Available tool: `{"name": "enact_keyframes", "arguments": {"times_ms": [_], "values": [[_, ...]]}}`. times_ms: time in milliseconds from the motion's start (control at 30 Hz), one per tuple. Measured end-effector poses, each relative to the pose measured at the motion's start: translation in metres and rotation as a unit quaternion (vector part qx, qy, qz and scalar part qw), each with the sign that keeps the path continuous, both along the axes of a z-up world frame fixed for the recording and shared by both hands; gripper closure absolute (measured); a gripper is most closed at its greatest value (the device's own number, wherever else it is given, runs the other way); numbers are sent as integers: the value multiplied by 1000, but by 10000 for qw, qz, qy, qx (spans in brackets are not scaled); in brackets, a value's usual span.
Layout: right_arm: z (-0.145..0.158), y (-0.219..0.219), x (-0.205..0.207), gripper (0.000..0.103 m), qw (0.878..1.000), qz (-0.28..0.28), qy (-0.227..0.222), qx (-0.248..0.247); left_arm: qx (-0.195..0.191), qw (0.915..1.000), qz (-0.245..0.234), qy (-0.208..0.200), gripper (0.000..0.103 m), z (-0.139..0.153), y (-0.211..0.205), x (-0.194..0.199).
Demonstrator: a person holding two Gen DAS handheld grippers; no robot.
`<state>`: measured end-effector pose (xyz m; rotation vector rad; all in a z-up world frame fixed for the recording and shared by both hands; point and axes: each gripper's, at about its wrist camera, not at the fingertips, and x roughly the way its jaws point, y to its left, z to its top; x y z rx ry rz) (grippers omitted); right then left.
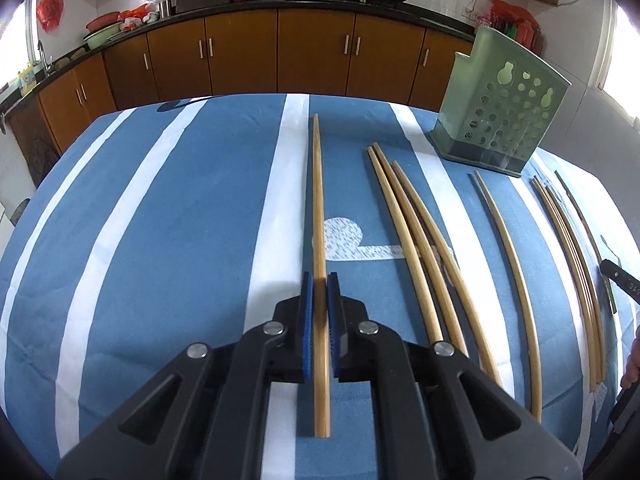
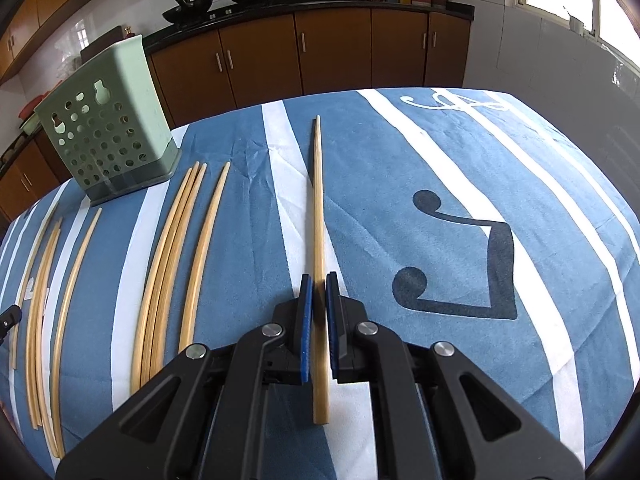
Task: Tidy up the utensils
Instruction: 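Lift the chopsticks with both tools and carry them over the green holder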
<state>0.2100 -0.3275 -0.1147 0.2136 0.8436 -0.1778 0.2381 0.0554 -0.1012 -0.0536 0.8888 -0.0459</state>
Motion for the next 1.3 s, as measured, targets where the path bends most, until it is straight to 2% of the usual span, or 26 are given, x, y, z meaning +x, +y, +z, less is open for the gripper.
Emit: {"name": "enact_keyframes", "arguments": {"times_ms": [467,633,767,1000,1300], "values": [[1,0,-13,95,9999,92,3,73,321,9995,18,9,95,-1,-8,-14],[23,-8,-29,96,9989,54,-437,160,306,9995,33,31,95,5,-5,-19],[45,-16,-39,96,9967,0,-795,138,324,9992,67,-236,95,23,-4,-26],[79,-21,-50,96,9904,-53,-1379,75,234,9950,164,-960,95,75,2,-37],[105,-22,-54,96,9836,-63,-1799,109,107,9859,297,-1644,95,124,7,-49]]}}
